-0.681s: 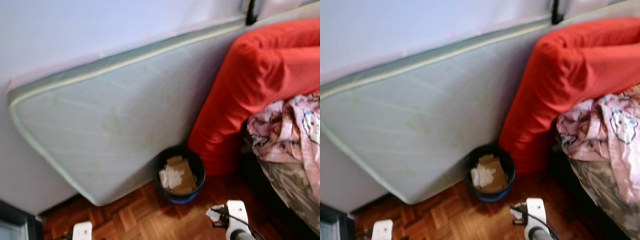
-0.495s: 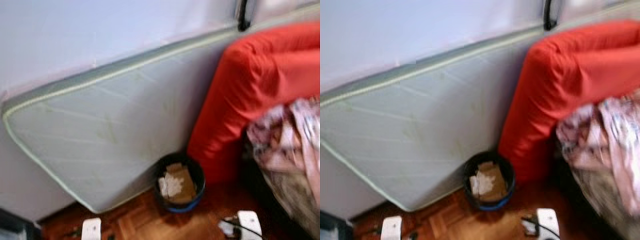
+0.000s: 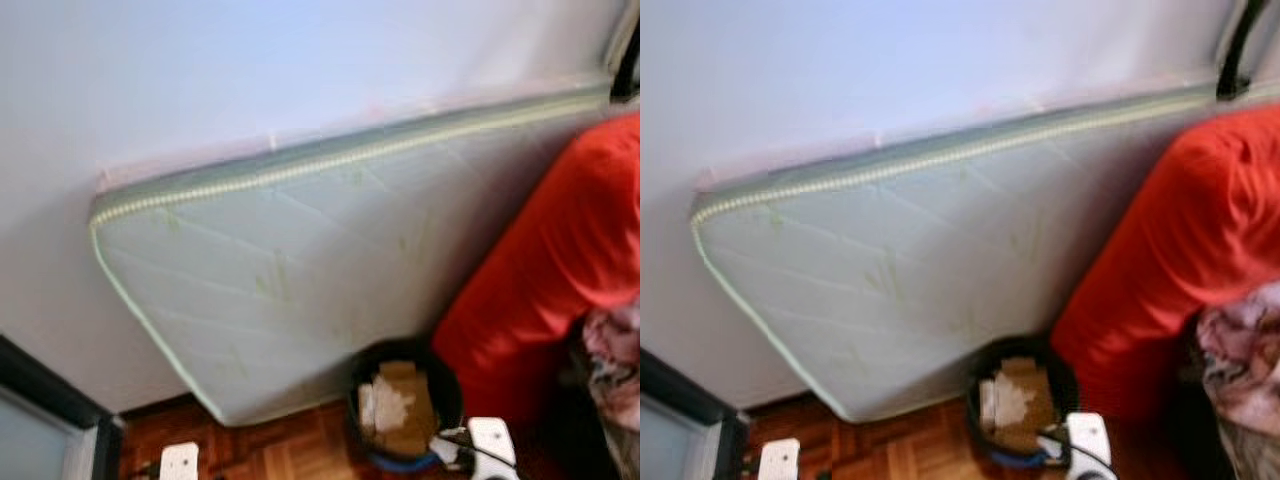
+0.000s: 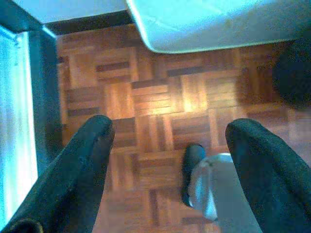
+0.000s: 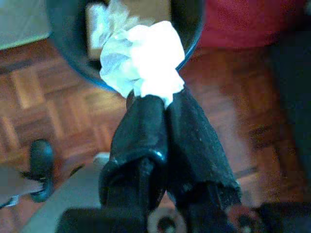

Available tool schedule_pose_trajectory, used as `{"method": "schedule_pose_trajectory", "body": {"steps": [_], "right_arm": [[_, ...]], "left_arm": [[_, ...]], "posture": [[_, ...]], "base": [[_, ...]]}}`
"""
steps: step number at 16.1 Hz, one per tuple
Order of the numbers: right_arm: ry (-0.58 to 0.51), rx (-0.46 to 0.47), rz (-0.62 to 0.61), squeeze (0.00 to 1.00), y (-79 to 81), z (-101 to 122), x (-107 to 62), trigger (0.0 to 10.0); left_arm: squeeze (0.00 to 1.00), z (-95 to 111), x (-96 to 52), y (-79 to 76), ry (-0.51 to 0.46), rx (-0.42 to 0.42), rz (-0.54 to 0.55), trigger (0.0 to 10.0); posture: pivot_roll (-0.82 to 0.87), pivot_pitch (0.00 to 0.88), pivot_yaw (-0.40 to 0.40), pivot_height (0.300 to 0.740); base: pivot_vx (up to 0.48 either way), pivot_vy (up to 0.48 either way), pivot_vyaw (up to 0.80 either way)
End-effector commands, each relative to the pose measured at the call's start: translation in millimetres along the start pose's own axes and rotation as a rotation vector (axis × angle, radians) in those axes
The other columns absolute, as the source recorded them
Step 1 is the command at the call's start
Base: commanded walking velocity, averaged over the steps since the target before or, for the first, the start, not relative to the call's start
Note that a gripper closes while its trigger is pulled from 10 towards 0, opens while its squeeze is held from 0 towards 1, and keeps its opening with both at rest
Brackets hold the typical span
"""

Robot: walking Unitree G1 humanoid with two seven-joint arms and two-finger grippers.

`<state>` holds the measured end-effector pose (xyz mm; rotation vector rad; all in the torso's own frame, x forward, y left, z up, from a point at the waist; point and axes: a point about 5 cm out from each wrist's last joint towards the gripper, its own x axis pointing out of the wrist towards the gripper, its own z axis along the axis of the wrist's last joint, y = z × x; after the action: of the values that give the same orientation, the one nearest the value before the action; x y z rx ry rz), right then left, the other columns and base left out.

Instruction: Clean up the room

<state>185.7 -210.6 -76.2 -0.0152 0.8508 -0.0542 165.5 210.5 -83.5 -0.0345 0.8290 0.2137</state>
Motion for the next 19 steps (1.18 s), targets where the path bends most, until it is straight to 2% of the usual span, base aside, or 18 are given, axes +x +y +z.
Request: {"method": "schedule_pose_trajectory", "body": {"steps": [1,4,8,10,14,18,19], "right_arm": [[-0.003,0.015,0.018,0.00,8.5,0.5,1.1,10.0],[-0.005,0.022,0.012,0.00,7.7,0.3,0.9,10.0],[-0.022,0.112,-0.027,0.00,6.7,-1.5,0.0,10.0],[-0.019,0.141,-0.038,0.00,6.7,-2.8,-0.2,10.0],[-0.027,0.135,-0.035,0.00,6.6,-3.3,-0.7,10.0],[-0.076,0.146,0.024,0.00,8.6,-1.5,-2.0,10.0],[-0.094,0.136,0.073,0.00,10.3,-0.2,-2.5,10.0]], "left_arm": [[0.00,-3.4,-1.3,9.0,0.014,0.006,0.021,10.0],[0.00,-3.6,-1.4,8.5,0.013,0.004,0.020,10.0],[0.00,-3.6,-1.6,8.3,0.008,0.005,0.014,10.0],[0.00,-3.6,-1.7,8.6,0.006,0.007,0.013,10.0],[0.00,-3.8,-2.4,9.1,-0.006,0.013,0.013,10.0],[0.00,-2.9,-4.7,8.8,-0.063,0.000,0.006,10.0],[0.00,-2.5,-6.0,8.4,-0.092,-0.022,0.004,10.0]], "posture": [[-0.03,0.069,0.000,0.740],[-0.03,0.070,-0.002,0.740],[-0.03,0.071,-0.001,0.740],[-0.03,0.073,-0.002,0.740],[-0.03,0.071,0.004,0.740],[-0.03,0.070,0.003,0.740],[-0.02,0.076,0.002,0.740]], "base": [[0.240,0.000,0.00],[0.244,0.000,0.00],[0.244,0.000,0.00],[0.122,0.000,-0.68],[0.000,0.000,-0.56],[0.000,0.000,0.00],[0.000,0.000,0.00]]}}
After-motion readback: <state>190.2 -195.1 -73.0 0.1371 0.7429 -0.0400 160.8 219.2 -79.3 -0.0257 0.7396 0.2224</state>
